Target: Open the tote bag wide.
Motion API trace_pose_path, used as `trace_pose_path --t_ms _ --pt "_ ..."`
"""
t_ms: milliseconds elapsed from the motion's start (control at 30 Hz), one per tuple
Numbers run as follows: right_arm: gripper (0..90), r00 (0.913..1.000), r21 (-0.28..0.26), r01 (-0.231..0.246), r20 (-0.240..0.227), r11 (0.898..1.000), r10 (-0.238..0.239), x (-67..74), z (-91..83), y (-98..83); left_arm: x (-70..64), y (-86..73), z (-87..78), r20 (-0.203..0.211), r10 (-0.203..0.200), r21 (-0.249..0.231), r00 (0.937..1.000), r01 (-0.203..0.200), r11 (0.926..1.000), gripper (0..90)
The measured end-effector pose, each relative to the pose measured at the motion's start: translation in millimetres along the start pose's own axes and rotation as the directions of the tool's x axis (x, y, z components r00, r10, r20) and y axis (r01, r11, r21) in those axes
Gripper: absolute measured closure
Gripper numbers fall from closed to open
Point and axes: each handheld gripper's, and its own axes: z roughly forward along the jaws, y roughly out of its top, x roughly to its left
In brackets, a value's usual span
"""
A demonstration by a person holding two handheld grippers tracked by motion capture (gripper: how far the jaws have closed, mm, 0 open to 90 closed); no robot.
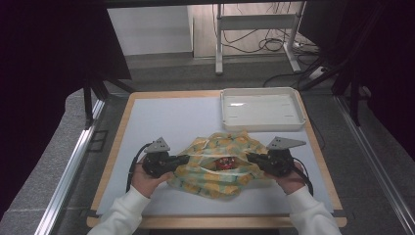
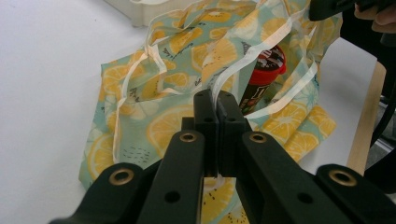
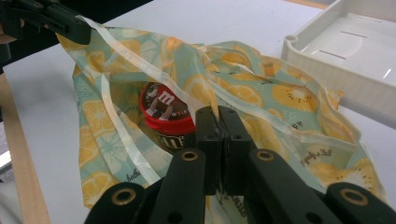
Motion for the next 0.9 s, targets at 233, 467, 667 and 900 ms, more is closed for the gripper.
trace_pose_path --t_ms 233,467,667,900 --pt "87.2 0.9999 0.003 0.006 -0.016 1.0 -0.006 3.2 0.0 -3.1 -2.2 -4.7 -6.5 0.009 -0.007 -0.021 0.9999 0.007 0.9997 89.7" --pt "87.0 0.9992 0.031 0.013 -0.038 0.999 -0.012 9.8 0.1 -11.4 -8.5 -10.8 -10.5 0.023 0.002 -0.015 0.9997 -0.001 0.9999 89.6" --pt "87.0 0.9978 0.083 0.033 -0.059 0.996 -0.028 13.9 3.6 -23.5 -11.7 -19.1 -7.0 0.041 0.0 0.014 0.9992 -0.001 0.9999 89.5" --pt "87.0 0.9973 0.111 0.024 -0.072 0.993 -0.016 13.6 3.1 -32.8 -14.0 -29.2 -4.5 0.055 0.0 0.043 0.9985 -0.002 0.9991 89.6"
